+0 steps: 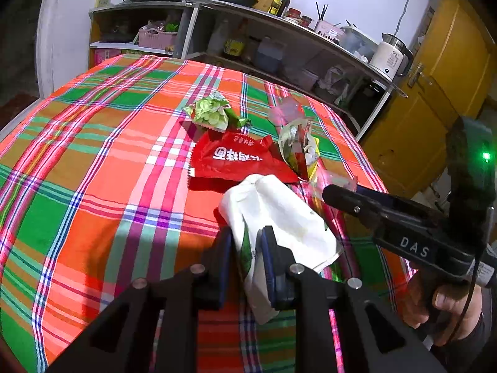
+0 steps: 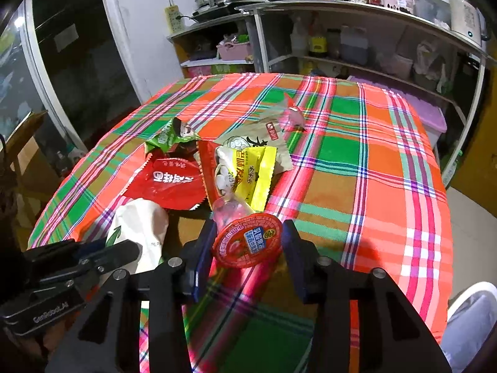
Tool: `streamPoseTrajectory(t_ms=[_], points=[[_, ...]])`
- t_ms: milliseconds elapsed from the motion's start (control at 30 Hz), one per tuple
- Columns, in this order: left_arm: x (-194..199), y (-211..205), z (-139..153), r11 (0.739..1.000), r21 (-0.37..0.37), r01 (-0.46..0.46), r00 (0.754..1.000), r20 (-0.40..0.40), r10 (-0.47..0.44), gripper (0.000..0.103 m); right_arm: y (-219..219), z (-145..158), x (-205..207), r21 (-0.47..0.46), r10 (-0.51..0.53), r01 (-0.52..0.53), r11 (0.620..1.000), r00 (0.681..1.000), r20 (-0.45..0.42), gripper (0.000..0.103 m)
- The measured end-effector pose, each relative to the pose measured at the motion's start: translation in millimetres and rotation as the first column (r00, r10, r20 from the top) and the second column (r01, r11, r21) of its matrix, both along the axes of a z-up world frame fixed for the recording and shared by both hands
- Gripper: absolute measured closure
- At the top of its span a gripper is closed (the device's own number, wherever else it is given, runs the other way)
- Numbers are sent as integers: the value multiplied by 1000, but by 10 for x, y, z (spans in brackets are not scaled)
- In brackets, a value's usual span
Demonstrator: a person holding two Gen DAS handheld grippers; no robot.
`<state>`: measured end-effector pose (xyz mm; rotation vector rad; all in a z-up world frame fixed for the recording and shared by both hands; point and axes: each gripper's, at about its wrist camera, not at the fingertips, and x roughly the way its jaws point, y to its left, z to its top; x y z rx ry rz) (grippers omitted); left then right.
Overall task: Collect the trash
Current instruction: 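Grasp the white paper with the left tool while the right tool grasps the red-lidded cup, then carry the white paper and red-lidded cup over the white bin and release both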
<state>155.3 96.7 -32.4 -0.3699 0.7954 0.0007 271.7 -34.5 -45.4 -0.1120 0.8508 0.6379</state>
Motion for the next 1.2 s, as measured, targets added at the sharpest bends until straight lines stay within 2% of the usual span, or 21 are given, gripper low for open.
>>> streamPoseTrajectory(t_ms=[267,633,1200], points=[[-115,-111,100,1000,19,20,1000,13,-20,85,-215,131,-269,38,-39,39,999,999,21,59],[-324,-400,304,996,42,81,995,50,-84,86,-738,263,-705,87,-127,125,988,992,26,59],[-448,-1081,523,972,95,214,972,79,-221,86,-1437,446,-1183,139,-242,232,963,968,63,59]])
